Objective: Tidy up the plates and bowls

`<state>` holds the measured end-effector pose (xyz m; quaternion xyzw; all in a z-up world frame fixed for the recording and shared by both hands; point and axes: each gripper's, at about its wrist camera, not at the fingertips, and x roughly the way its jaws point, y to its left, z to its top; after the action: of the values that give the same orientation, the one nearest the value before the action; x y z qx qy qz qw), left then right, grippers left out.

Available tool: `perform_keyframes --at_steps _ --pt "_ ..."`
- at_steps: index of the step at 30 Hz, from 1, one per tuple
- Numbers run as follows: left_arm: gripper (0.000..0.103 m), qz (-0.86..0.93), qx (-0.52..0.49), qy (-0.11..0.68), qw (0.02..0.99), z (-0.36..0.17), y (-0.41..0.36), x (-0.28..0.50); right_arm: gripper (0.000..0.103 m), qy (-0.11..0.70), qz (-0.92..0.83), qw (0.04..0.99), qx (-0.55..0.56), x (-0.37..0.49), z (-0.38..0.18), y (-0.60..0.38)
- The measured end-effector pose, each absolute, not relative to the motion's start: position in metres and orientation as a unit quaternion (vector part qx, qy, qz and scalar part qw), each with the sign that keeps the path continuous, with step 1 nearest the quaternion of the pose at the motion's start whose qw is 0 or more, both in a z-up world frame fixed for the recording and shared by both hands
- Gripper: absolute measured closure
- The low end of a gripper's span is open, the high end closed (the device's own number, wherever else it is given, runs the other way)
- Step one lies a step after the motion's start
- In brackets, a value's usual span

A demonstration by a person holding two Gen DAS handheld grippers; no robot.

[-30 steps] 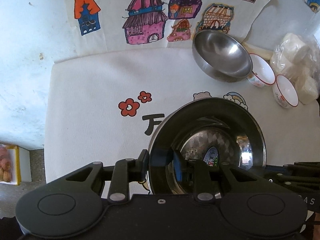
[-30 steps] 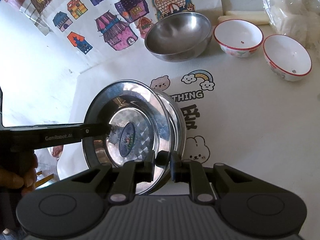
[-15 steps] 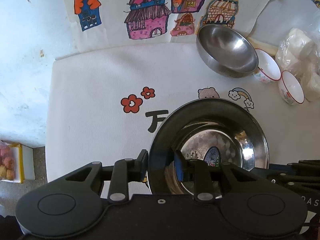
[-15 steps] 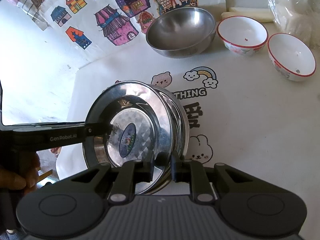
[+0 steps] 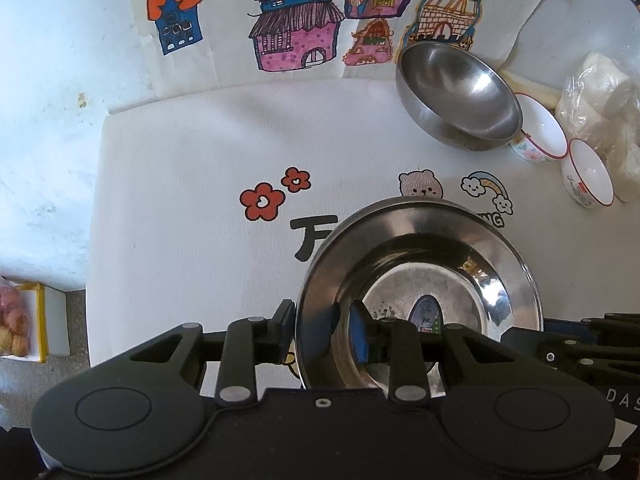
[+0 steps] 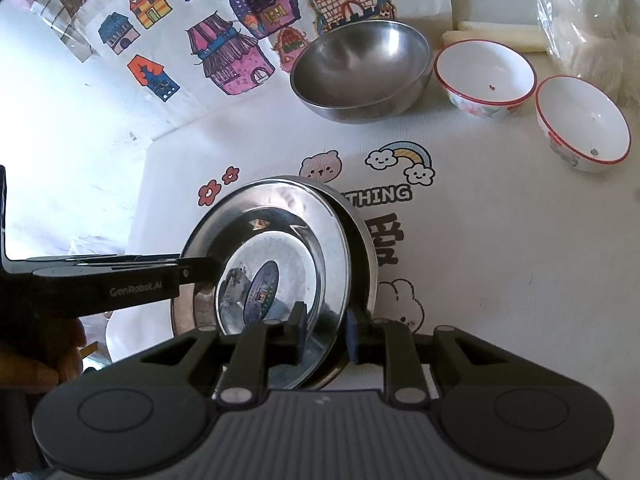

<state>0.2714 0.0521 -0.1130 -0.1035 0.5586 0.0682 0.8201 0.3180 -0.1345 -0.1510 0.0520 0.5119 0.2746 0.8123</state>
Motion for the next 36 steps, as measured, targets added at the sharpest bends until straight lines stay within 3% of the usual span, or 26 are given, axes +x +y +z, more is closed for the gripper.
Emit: perform_keyframes --at_steps 6,11,18,22,28,31,36 --pt "0.07 0.069 -0.105 0.555 0.822 -0.111 0.053 0.27 0.072 0.504 0.277 0.817 0.045 0.317 -0.149 -0.135" --pt "0.051 0.072 -0.103 0.545 0.829 -0.105 0.051 0.27 0.054 0.493 0.276 0.824 0.033 0.315 -0.146 -0.134" --pt "0.033 0.075 -0.097 0.534 0.837 -0.099 0.048 0.271 0.045 0.486 0.269 0.831 0.041 0.314 -0.144 -0.141" --pt "0.017 0.083 -0.094 0.528 0.84 -0.094 0.046 0.272 0.03 0.479 0.265 0.835 0.047 0.313 -0.142 -0.146" --pt "0.002 0.098 -0.096 0.526 0.839 -0.091 0.049 0.273 0.01 0.474 0.257 0.84 0.064 0.311 -0.14 -0.155" --pt "0.001 0.105 -0.107 0.527 0.837 -0.092 0.053 0.275 0.001 0.467 0.25 0.844 0.078 0.31 -0.139 -0.162" --pt "0.001 0.096 -0.117 0.513 0.845 -0.09 0.056 0.275 0.0 0.455 0.235 0.853 0.106 0.31 -0.14 -0.175"
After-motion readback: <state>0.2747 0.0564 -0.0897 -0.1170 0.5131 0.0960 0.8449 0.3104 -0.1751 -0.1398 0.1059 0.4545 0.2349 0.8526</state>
